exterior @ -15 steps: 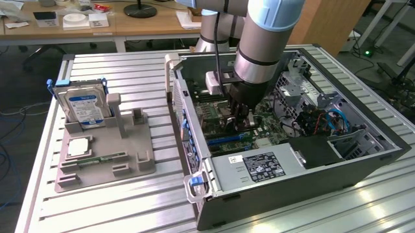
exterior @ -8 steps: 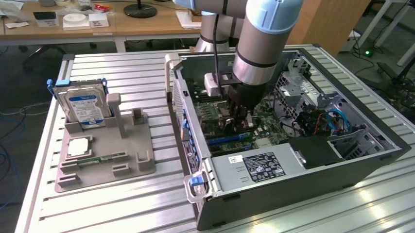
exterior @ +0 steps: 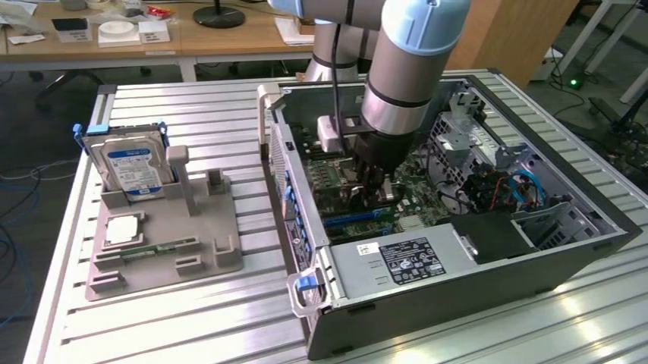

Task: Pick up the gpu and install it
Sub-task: 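Insert the gpu into the slot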

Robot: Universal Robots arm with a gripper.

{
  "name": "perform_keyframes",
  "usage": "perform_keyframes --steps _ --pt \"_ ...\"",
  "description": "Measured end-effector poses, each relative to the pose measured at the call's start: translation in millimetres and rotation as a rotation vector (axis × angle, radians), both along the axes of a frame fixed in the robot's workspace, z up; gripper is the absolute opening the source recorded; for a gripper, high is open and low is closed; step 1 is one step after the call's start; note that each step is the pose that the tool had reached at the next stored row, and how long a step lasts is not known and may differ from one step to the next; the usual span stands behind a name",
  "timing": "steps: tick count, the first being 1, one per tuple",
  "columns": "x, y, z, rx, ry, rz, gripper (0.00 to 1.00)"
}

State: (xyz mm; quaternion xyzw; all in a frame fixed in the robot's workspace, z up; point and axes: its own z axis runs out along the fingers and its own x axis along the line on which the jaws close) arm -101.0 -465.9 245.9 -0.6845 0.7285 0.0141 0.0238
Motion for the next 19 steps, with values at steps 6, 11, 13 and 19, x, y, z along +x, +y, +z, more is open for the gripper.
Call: perform_keyframes --steps 6,11,13,19 --pt "-1.6 -0.1 -3.3 -0.0004 0.0002 0.0 0.28" --pt "-2.8 0.0 -5.0 -0.0002 0.0002 0.0 0.28" --pt "-3.0 0.0 -5.9 -0.0003 0.0002 0.0 0.28" --pt "-2.6 0.0 -8.4 -0.0005 0.0004 0.0 0.28"
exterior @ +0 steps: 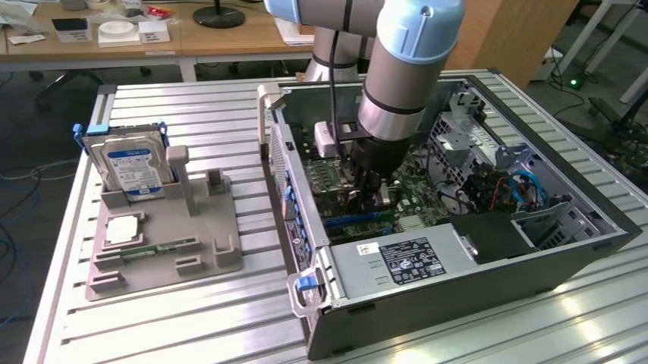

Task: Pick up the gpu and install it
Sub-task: 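Insert the gpu into the slot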

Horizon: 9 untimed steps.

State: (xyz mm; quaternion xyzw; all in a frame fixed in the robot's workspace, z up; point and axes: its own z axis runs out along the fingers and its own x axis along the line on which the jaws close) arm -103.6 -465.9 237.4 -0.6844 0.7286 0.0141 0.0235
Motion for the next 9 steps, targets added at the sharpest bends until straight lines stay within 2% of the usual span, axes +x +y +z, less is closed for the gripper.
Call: perform_keyframes --steps 9 --pt "0.6 0.0 -0.7 0.0004 -0.0003 0.0 0.28"
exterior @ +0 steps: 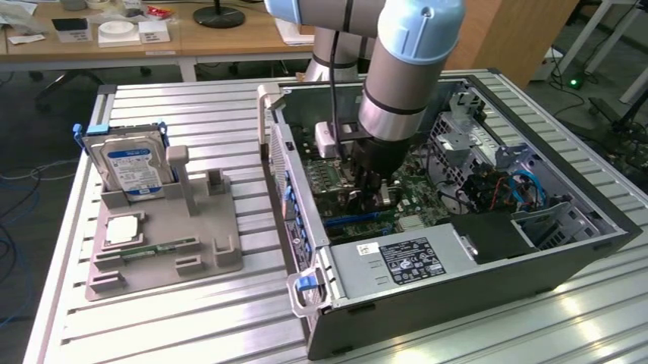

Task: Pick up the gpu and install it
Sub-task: 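Insert the gpu into the slot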

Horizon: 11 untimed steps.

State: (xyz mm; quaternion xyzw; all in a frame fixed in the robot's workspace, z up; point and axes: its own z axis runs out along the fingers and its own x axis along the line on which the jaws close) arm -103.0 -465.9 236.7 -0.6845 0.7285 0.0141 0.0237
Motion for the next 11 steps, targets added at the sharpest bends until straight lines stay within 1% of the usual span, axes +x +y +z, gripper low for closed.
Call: perform_keyframes --steps 7,11 --pt "-1.4 0.2 -2.3 -0.0002 0.0001 0.0 0.28" --pt "-1.7 2.3 -2.8 -0.0003 0.0001 0.0 0.28"
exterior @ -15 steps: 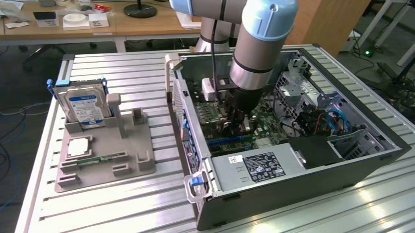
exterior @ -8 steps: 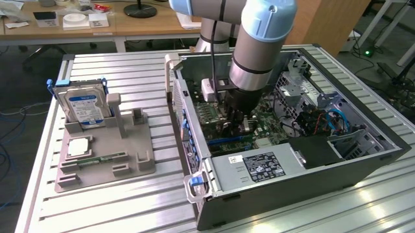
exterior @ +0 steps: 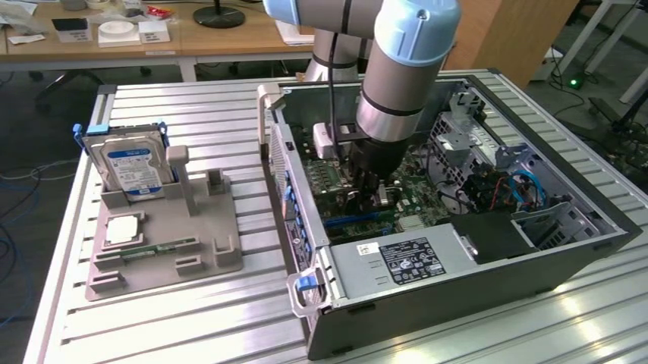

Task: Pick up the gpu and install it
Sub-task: 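Insert the gpu into the slot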

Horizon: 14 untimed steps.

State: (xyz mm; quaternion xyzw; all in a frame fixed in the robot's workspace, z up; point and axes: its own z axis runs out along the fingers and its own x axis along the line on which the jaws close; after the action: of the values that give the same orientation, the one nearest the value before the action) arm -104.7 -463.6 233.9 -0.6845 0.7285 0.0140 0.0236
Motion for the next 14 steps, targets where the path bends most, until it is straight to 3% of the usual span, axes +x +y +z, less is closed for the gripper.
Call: perform_keyframes --steps 14 --pt "-0.1 0.1 1.3 -0.0003 0.0 0.0 0.28"
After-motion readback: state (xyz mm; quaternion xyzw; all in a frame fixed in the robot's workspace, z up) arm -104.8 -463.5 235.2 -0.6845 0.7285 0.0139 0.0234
